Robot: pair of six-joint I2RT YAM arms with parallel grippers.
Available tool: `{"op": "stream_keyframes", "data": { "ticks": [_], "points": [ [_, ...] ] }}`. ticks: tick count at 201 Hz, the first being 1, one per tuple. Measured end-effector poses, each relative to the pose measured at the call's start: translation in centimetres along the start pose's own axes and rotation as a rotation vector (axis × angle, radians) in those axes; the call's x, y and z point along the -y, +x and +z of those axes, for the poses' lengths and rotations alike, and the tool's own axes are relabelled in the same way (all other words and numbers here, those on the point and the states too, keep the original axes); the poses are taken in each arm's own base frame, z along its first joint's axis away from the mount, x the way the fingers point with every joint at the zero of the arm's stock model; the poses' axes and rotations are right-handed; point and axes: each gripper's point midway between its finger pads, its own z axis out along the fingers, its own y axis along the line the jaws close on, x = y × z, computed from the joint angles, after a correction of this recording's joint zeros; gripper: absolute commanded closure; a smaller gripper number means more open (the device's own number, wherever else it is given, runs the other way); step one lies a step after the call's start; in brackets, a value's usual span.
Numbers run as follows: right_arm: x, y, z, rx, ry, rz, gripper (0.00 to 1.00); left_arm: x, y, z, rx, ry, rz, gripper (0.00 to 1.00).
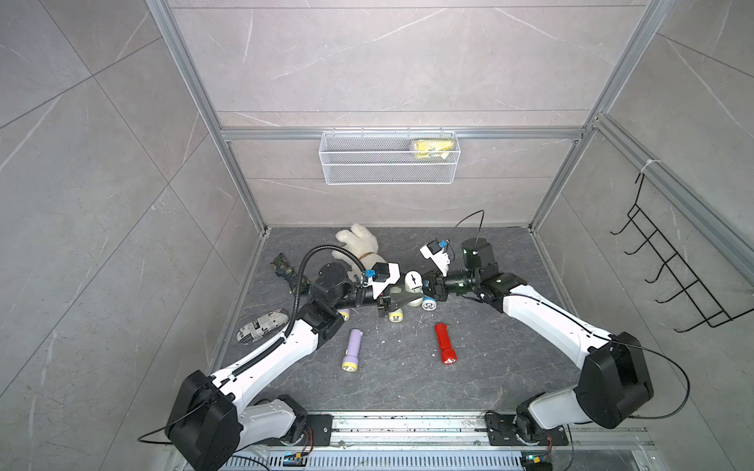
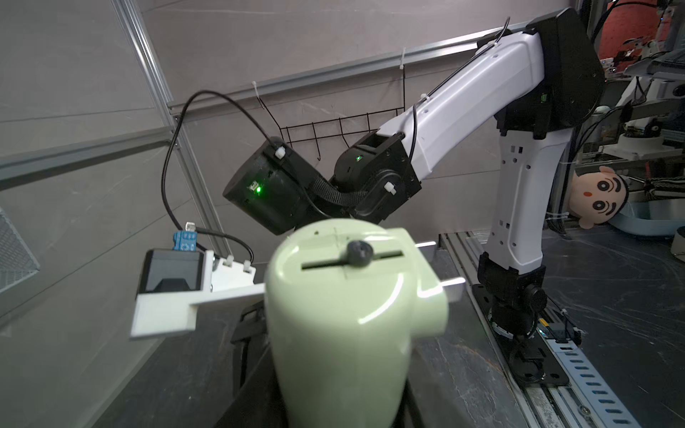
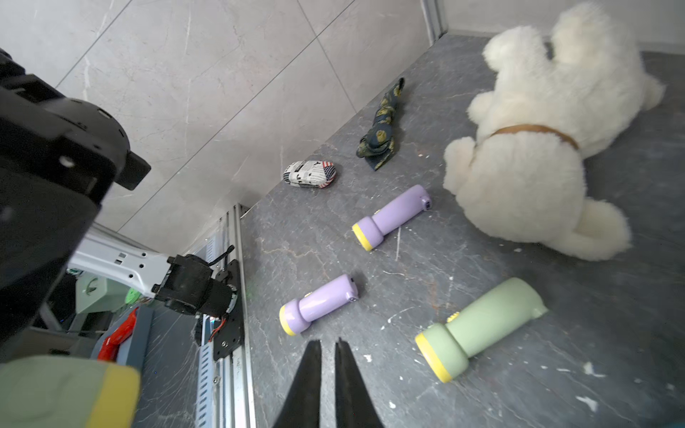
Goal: Close the plug at the bottom of the flashlight
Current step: Close the plug of the flashlight.
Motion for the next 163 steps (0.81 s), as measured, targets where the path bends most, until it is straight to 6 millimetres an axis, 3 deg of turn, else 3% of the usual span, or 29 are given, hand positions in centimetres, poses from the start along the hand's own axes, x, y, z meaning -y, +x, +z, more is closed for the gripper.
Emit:
{"op": "stream_keyframes", "data": {
  "ticks": [18, 47, 64, 110, 163],
  "points": [
    [0.7, -0.6, -0.8, 0.021, 0.06, -0.005, 0.78, 0.2, 1.9, 0.1, -0.037, 0.011, -0.047, 1.0],
    [1.0, -1.2, -1.7, 0.043, 0.12, -0.02, 0.55, 0.8, 5.2, 0.1, -0.115, 0.026, -0.152, 1.0],
    [0.6, -1.7, -2.2, 0.059, 0.127, -0.034, 0.47, 1.0, 6.7, 0.1, -0.152, 0.034, -0.206, 1.0],
    [-1.6, -2.7, -3.3, 0.092, 0.081, -0.077, 0.44, 1.8, 8.7, 0.0, -0.199, 0.084, -0.299, 1.0],
    [-4.3, -3.2, -3.7, 0.104, -0.044, -0.099, 0.43, 2.1, 9.1, -0.3, -0.214, 0.104, -0.335, 1.0]
  ]
}}
